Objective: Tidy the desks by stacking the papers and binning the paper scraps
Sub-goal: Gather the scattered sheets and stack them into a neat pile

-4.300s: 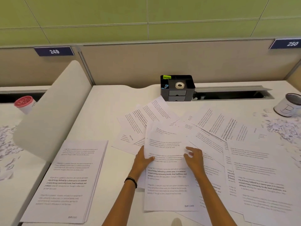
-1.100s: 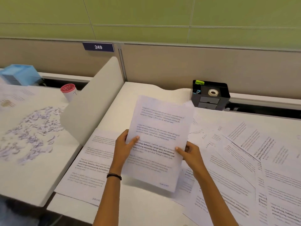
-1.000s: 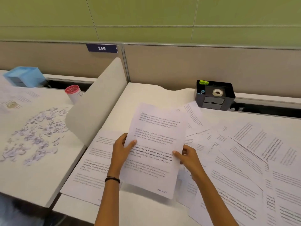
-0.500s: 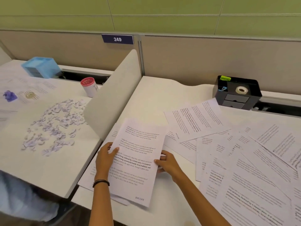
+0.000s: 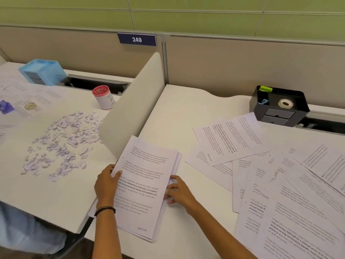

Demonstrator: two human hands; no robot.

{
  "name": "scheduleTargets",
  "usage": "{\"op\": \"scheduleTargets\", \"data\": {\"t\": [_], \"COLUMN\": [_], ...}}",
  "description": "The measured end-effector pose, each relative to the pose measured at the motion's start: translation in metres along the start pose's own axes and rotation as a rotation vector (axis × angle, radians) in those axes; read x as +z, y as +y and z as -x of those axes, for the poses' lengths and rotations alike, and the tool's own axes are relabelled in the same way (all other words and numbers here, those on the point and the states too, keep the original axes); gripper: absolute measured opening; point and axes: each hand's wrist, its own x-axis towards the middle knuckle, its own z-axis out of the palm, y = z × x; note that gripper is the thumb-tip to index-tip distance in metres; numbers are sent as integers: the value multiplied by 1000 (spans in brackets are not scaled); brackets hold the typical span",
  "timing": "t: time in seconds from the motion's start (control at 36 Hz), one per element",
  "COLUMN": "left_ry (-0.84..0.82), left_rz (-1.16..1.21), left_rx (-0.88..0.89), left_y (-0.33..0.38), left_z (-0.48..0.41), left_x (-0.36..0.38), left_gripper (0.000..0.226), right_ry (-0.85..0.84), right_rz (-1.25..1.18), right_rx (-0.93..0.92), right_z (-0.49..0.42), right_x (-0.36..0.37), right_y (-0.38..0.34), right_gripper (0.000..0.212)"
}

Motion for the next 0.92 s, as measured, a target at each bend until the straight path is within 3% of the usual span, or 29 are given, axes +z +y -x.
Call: {"op": "scheduleTargets", "data": {"t": [0.22, 0.42, 0.58, 0.92], "left_ry": [26, 74, 135, -102], "left_rz": [-11, -80, 28, 255], "left_rx": [-19, -47, 51, 240], "left_y": [-10, 1, 18, 94], "left_z": [-2, 3, 13, 56], "left_x": [15, 27, 45, 112], "left_gripper": [30, 50, 37, 31], "right_ry": [-27, 13, 98, 376], "right_rz": [39, 67, 117, 89], "right_rx": [17, -20, -151, -278], "right_z": [4, 12, 27, 70], "right_x": [-10, -26, -55, -146], "right_y": [1, 5, 6, 30], "right_gripper": [48, 37, 27, 23]}}
